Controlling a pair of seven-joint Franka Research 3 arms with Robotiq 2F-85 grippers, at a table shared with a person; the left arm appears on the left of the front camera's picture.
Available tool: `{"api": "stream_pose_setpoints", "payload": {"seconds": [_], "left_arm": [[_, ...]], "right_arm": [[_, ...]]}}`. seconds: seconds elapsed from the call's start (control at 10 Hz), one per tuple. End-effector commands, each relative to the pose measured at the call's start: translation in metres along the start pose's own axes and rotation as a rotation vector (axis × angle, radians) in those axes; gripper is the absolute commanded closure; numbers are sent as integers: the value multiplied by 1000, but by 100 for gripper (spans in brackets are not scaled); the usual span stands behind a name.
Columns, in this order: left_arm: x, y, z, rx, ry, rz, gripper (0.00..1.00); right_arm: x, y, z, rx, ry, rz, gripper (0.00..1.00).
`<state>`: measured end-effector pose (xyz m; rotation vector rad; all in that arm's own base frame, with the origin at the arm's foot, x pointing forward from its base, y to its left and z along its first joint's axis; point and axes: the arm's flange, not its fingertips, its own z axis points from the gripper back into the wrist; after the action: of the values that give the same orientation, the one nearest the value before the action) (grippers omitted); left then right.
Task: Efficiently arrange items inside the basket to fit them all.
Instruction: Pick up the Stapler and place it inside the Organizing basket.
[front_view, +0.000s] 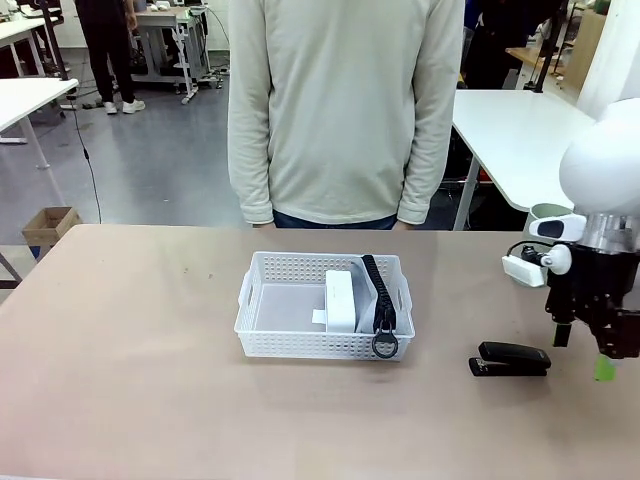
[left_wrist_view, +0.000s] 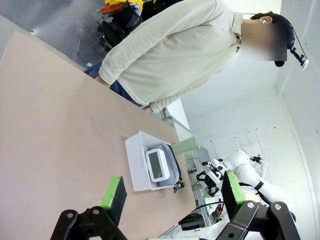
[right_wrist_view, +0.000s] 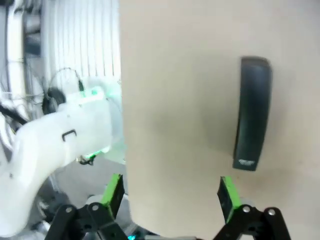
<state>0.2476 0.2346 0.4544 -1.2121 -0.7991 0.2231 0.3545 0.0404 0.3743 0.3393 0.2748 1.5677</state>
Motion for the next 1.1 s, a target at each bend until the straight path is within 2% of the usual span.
{"api": "stream_pose_setpoints", "payload": {"seconds": [0.0, 0.1, 0.2, 0.5, 0.6, 0.7, 0.9, 1.0], "left_arm": [[-2, 0, -1, -19, -11, -23, 0], [-2, 0, -1, -19, -11, -23, 0], [-2, 0, -1, -19, -11, -23, 0], [-2, 0, -1, -19, -11, -23, 0], [-2, 0, -1, -19, -11, -23, 0], [-2, 0, -1, -19, -11, -23, 0], [-2, 0, -1, -19, -11, -23, 0], [-2, 0, -1, -19, -11, -23, 0]], "right_arm": [[-9, 9, -4, 9, -31, 200, 0], [0, 12, -14, -57, -88, 60, 0], [0, 4, 1, -7, -8, 120, 0], [-1, 7, -3, -17, -23, 128, 0], [10, 7, -7, -223, -10, 160, 0], [21, 11, -8, -423, -12, 135, 0], [37, 17, -11, -552, -12, 19, 0], [46, 20, -16, -541, 16, -14, 0]]}}
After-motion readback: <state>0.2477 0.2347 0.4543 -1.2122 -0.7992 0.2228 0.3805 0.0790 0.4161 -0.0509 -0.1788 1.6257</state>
